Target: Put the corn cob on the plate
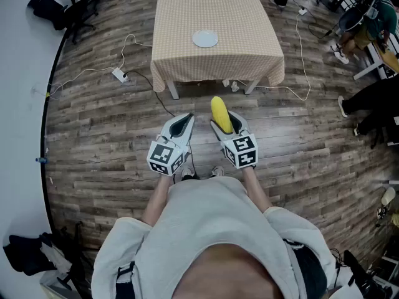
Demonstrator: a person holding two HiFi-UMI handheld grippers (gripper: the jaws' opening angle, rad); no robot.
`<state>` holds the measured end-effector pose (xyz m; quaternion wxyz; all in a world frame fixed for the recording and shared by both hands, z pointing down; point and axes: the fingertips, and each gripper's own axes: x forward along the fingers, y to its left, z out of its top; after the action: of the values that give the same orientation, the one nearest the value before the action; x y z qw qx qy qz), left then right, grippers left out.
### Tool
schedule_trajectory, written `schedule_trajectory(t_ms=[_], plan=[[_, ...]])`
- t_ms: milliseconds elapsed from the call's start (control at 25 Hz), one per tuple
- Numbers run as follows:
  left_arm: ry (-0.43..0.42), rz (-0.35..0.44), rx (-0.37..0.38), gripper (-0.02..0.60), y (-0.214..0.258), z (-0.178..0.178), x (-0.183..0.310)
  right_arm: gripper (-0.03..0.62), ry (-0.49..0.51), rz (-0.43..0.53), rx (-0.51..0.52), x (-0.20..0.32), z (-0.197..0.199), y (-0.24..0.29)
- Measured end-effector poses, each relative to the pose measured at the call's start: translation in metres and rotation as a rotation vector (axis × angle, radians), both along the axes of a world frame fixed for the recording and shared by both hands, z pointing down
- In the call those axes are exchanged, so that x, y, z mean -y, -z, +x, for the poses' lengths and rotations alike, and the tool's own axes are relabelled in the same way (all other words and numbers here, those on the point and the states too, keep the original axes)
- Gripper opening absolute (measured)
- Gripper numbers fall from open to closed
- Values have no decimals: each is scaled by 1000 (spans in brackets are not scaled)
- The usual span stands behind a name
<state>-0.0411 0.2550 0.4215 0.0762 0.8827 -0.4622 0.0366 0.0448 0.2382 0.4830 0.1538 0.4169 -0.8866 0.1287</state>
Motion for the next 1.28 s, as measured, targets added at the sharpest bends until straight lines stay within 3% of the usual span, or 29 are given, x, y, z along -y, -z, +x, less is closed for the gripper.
schedule_trajectory(t_ms=[1040,1280], plan=[[49,-17,10,8,-21,87,-3,258,55,7,29,4,81,-12],[50,-14,17,8,-22,94,10,258,56,4,29,11,88,-15]])
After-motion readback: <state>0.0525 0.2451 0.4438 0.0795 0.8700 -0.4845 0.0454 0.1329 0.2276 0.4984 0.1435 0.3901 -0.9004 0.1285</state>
